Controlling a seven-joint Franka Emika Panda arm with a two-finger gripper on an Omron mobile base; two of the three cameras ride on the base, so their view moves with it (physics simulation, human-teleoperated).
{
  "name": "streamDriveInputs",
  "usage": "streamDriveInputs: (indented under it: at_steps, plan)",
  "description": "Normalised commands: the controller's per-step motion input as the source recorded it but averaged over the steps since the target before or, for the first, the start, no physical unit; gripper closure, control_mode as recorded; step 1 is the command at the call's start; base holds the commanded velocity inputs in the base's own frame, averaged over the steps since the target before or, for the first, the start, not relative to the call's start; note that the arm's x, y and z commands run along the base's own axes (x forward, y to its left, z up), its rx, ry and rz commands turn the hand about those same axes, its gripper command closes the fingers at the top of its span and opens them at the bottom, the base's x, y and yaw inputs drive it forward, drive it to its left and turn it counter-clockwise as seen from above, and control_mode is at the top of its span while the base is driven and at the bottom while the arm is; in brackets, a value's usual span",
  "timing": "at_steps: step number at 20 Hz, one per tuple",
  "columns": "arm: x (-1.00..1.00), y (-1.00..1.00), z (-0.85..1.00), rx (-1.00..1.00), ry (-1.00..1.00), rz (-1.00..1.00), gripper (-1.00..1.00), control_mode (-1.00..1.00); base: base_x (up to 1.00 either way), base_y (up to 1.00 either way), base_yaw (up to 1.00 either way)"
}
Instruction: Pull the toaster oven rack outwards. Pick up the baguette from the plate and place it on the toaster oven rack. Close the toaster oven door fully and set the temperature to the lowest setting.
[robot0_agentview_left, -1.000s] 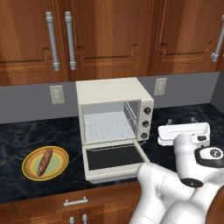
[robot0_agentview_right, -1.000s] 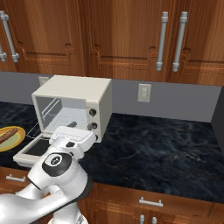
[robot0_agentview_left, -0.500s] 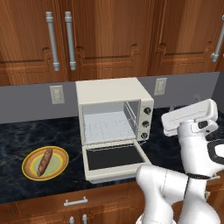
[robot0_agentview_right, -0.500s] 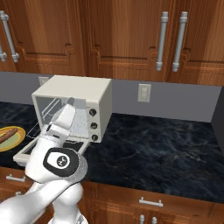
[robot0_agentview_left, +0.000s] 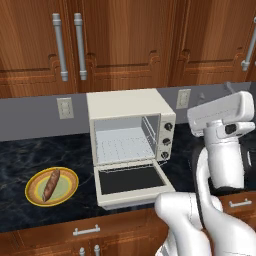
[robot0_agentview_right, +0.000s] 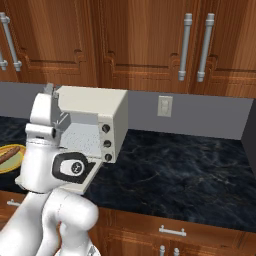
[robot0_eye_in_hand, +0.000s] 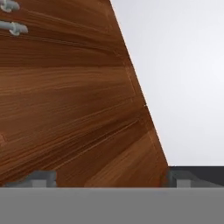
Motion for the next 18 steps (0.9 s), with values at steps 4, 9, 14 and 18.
streamDriveInputs:
  at_steps: [4,9,14,18]
  plan:
    - [-0.21,0.23,0.39,0.06,-0.03,0.28,-1.0,-1.0,0.0,0.0,0.0]
    - [-0.62,0.07,0.25,0.1,0.26,0.47,-1.0,-1.0,0.0,0.0,0.0]
    - [-0.78,0.02,0.31,0.08,0.39,0.5,-1.0,-1.0,0.0,0.0,0.0]
    - [-0.9,0.0,0.41,0.11,0.39,0.54,-1.0,-1.0,0.0,0.0,0.0]
